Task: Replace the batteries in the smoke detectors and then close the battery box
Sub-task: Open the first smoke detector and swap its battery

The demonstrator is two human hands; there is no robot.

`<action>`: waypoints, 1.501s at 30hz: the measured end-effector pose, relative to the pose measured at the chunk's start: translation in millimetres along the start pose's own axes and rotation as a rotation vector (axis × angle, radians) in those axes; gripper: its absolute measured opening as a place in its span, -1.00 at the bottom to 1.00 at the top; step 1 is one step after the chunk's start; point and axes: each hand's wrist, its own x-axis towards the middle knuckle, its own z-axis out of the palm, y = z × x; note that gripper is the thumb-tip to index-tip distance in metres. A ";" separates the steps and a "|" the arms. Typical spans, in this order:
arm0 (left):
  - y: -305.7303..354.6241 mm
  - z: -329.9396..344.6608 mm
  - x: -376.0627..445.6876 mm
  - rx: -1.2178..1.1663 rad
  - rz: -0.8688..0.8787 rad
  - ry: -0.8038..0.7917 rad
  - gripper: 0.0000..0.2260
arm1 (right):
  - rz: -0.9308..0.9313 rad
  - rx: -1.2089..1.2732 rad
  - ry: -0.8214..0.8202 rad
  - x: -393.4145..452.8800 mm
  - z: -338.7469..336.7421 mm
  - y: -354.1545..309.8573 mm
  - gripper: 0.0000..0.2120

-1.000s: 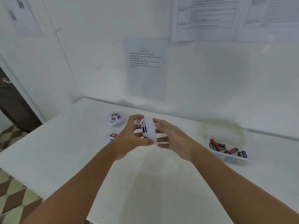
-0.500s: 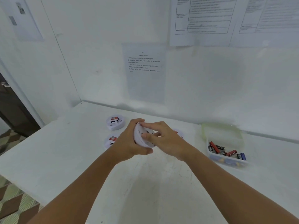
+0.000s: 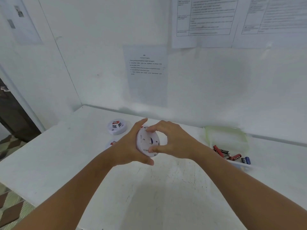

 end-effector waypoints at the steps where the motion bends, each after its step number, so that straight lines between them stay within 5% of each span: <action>1: -0.8 0.4 0.3 0.039 0.014 -0.001 0.07 | -0.008 0.003 0.006 -1.1 0.8 0.7 -0.43; 6: -2.7 -1.7 2.6 0.090 0.078 0.037 -0.18 | -0.039 0.030 0.044 -1.2 0.8 -3.1 -0.41; 19: 2.1 -11.9 10.2 0.106 0.034 -0.060 -0.21 | -0.186 -0.183 0.036 9.1 -0.4 -10.3 -0.41; 28: -14.3 -15.9 6.7 0.028 0.019 0.056 -0.15 | -0.006 0.095 0.266 -4.8 7.3 4.3 -0.42; 33: -32.4 -22.0 -2.8 -0.091 0.017 0.178 -0.07 | 0.248 -0.160 -0.138 -30.8 40.4 34.1 -0.37; 38: -33.7 -18.3 -5.8 -0.081 0.046 0.190 -0.08 | 0.251 -0.321 -0.215 -36.4 71.6 50.6 -0.37; 41: -33.1 -16.6 -8.0 -0.083 0.041 0.175 -0.06 | 0.239 -0.221 -0.078 -30.0 67.9 40.2 -0.49; 45: -28.2 -12.1 -10.3 -0.067 0.051 0.158 -0.04 | 0.307 0.350 0.115 -9.5 48.8 1.4 -0.68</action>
